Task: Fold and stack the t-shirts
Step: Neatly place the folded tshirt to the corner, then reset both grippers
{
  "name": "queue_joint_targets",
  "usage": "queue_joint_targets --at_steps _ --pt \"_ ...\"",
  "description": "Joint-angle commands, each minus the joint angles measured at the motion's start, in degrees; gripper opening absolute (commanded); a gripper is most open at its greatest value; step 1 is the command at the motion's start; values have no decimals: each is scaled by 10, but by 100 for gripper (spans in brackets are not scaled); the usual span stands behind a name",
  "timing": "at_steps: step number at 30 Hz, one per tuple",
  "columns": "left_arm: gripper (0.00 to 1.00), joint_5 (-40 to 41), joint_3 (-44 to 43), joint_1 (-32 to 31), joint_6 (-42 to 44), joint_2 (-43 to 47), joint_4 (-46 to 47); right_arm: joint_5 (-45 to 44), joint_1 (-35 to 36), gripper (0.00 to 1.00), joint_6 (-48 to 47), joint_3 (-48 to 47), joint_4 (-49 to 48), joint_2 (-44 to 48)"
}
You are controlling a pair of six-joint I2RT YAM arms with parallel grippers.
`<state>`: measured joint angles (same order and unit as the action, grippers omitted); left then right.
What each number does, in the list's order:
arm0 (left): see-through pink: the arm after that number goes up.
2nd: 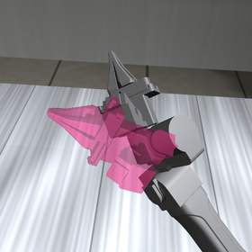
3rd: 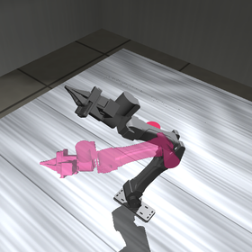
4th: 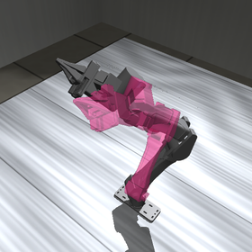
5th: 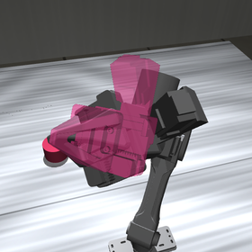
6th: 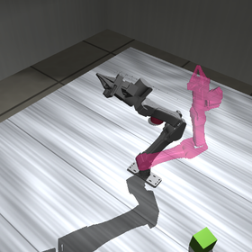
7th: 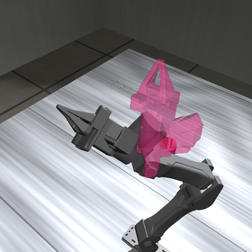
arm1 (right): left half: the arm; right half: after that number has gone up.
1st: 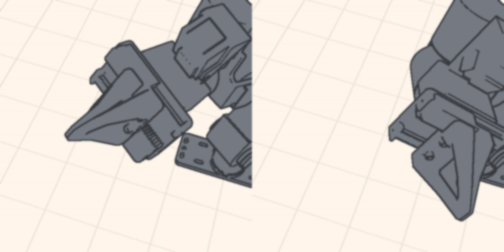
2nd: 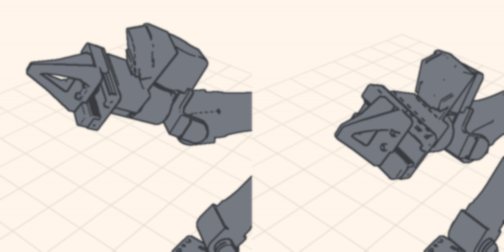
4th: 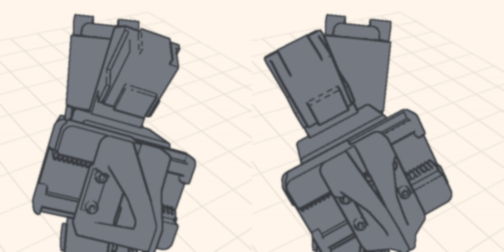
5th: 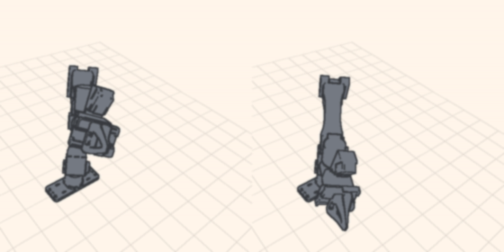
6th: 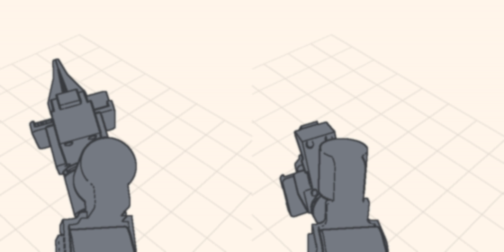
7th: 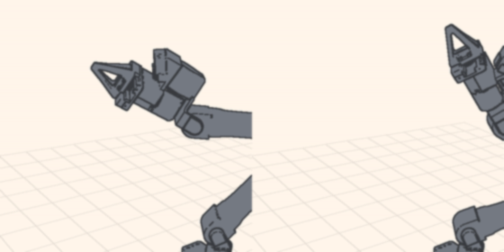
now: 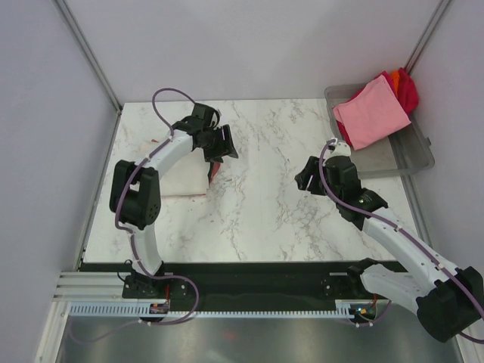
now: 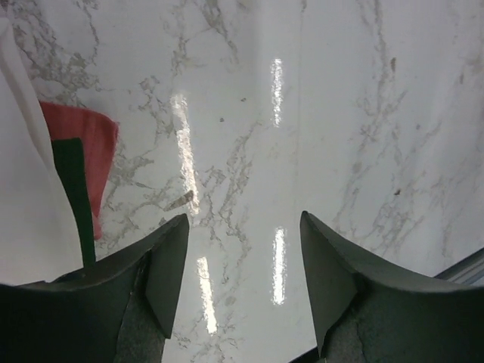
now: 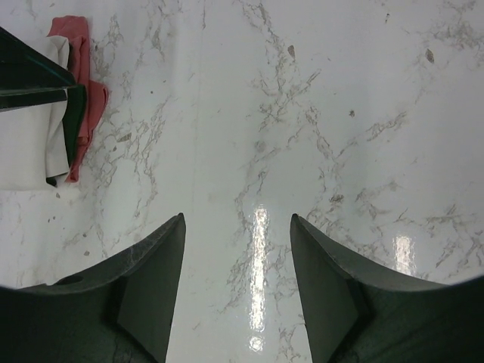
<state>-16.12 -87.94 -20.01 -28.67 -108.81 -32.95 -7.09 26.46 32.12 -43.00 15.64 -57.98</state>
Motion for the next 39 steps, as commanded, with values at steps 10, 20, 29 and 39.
queue_joint_targets --at_steps 10,20,29,39 --pt "65 94 -55 -12 52 -82 -57 -24 -1 65 0 11 2 12" --pt "64 159 -79 -17 62 -140 -74 -38 -1 66 -6 12 4 27" --pt "62 246 -56 -9 65 -156 -80 -52 -1 66 0 25 10 42" --pt "61 215 29 79 61 -88 -39 -59 -1 66 -6 29 13 34"
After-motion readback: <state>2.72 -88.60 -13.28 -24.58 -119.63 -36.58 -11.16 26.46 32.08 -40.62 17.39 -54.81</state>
